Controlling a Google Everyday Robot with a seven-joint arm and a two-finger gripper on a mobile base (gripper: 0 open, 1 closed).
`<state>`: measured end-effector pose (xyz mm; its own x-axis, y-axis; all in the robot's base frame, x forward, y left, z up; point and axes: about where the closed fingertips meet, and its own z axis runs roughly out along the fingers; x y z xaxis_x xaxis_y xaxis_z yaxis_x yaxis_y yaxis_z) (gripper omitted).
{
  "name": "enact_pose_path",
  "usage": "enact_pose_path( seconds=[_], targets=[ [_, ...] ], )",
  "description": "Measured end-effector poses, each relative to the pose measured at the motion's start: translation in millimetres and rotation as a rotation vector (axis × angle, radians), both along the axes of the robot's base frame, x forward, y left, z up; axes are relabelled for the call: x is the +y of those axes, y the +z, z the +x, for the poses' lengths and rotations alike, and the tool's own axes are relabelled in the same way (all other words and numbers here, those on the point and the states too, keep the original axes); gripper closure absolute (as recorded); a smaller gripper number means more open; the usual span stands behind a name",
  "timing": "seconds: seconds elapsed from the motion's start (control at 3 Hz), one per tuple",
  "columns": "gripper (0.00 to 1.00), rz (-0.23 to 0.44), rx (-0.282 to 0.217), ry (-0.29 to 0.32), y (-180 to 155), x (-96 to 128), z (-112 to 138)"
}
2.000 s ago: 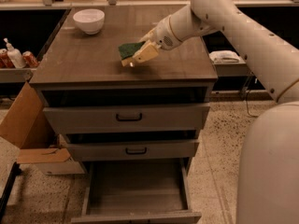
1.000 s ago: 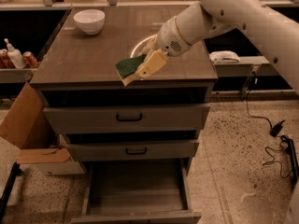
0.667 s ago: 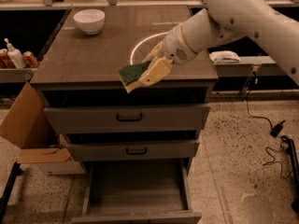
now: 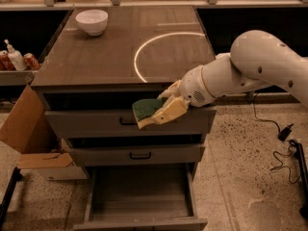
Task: Place sponge into bottom drawer
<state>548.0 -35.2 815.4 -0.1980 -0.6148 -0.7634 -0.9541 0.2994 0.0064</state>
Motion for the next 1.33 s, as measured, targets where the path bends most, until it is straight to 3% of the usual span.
enact_pose_path(
  seconds=[0.33,0.67,1.0,1.33],
  targets=[
    [1.00,0.000,0.000,0.000,-0.2,0.0,0.0],
    [1.00,-0.010,0.041,-0.018,-30.0,7.7,-1.9],
    [1.00,0.058,0.090,-0.064,-85.0,11.2,-9.3],
    [1.00,0.129,0.105,-0.089,-121.4,11.7,-14.0]
  ],
)
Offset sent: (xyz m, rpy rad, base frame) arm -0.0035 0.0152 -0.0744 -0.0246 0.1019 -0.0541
